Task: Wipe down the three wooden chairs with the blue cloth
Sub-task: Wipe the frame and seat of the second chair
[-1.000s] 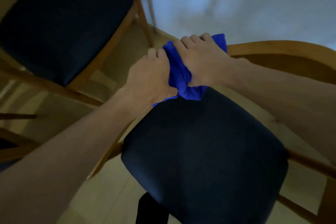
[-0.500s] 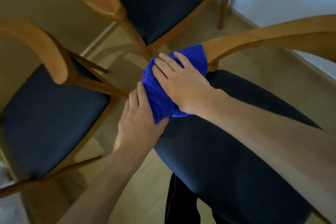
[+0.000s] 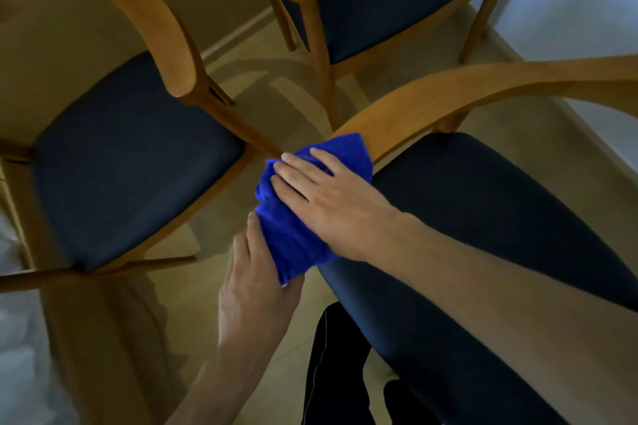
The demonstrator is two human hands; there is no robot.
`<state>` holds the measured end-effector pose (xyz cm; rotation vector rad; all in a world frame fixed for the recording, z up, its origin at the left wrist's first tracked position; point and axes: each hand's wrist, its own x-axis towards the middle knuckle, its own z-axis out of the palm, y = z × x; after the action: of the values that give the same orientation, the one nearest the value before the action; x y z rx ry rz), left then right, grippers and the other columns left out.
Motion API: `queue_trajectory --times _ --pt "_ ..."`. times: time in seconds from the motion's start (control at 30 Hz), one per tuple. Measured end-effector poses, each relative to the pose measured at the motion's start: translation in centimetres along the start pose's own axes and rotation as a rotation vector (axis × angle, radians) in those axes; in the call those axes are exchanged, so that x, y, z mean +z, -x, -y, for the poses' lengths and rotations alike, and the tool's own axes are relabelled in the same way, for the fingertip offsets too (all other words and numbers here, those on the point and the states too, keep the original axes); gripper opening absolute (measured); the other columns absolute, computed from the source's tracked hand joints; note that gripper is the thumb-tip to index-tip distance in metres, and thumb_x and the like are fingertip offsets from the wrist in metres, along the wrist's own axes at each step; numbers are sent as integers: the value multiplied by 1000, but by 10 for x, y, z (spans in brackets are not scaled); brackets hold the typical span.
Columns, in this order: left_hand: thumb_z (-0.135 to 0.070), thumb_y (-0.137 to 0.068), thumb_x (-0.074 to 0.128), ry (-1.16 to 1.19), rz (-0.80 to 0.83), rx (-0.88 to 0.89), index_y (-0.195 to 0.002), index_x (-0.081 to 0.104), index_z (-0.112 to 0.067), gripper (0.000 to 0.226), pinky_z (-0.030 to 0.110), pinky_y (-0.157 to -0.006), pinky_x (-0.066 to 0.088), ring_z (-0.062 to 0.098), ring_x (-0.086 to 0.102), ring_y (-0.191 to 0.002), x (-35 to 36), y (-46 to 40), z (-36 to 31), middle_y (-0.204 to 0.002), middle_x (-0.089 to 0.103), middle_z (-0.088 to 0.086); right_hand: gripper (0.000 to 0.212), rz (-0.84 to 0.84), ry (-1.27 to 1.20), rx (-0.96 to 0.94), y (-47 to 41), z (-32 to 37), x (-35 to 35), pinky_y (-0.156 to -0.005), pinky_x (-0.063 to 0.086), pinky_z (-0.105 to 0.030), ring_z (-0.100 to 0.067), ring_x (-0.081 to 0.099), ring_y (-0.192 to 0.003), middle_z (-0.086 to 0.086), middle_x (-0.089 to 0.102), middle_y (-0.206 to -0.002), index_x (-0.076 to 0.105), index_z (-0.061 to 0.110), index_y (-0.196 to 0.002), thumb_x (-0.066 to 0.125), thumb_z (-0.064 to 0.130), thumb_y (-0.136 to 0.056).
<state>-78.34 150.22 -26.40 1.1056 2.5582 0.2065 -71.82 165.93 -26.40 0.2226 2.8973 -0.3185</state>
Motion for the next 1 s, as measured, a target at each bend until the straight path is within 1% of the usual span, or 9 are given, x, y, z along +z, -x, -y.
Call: queue_trajectory --times 0.17,0.33,0.47,0.57,0.63,0.7,0.8,0.9,1.0 --pt "-58 -75 66 -106 -70 221 -148 18 0 105 44 -112 33 29 28 -140 10 -39 -48 -152 26 19 105 -15 24 94 16 -48 -4 -123 9 -42 -21 4 -151 -6 3 -164 6 17 -155 74 43 -79" --pt "-58 -65 73 -185 -15 512 -145 24 4 112 46 -113 27 37 29 -136 22 -110 -129 -147 29 23 110 -67 -59 464 66 -117 -15 -121 11 -39 -24 9 -150 -8 7 -163 8 18 -156 79 41 -74" --pt "-51 -62 79 -189 19 691 -147 19 2 117 42 -117 21 34 26 -139 32 -138 -179 -150 27 20 96 -249 -85 661 101 -145 -10 -102 40 -44 -31 42 -128 -13 40 -144 27 11 -151 82 23 -72" --pt "-39 -66 82 -156 -23 783 -149 13 0 114 39 -110 30 29 39 -128 36 -143 -199 -141 40 15 83 -365 -379 871 113 -156 -5 -92 48 -43 -25 53 -112 -8 51 -127 34 13 -140 83 21 -73" --pt "-33 -66 82 -173 -55 877 -146 25 -3 102 40 -100 40 28 49 -113 39 -142 -213 -127 51 12 70 -385 -611 951 126 -163 -2 -82 48 -27 -18 54 -102 -5 50 -119 42 16 -124 85 17 -69" --pt "-33 -68 81 -164 33 930 -140 35 -11 89 39 -97 43 24 51 -110 40 -139 -227 -123 53 5 60 -388 -700 1008 147 -170 3 -70 39 -16 -13 47 -92 -3 43 -112 43 19 -106 86 16 -64" --pt "-43 -66 81 -16 285 940 -129 41 -26 77 29 -89 45 11 50 -103 40 -138 -242 -118 50 -6 51 -276 -723 1044 189 -176 7 -67 39 -21 -15 48 -89 2 45 -102 41 24 -88 86 22 -64" --pt "-38 -75 76 158 604 928 -106 50 -33 41 26 -77 45 6 52 -86 44 -136 -252 -97 51 -9 53 -123 -806 1066 228 -177 9 -58 48 -22 -10 58 -80 6 54 -94 41 29 -99 85 22 -70" --pt "-25 -81 71 261 809 883 -88 57 -33 18 33 -67 47 13 54 -74 55 -125 -260 -80 54 -8 71 -64 -890 1054 256 -170 15 -70 58 -28 -8 60 -87 12 52 -103 38 40 -119 86 25 -69"
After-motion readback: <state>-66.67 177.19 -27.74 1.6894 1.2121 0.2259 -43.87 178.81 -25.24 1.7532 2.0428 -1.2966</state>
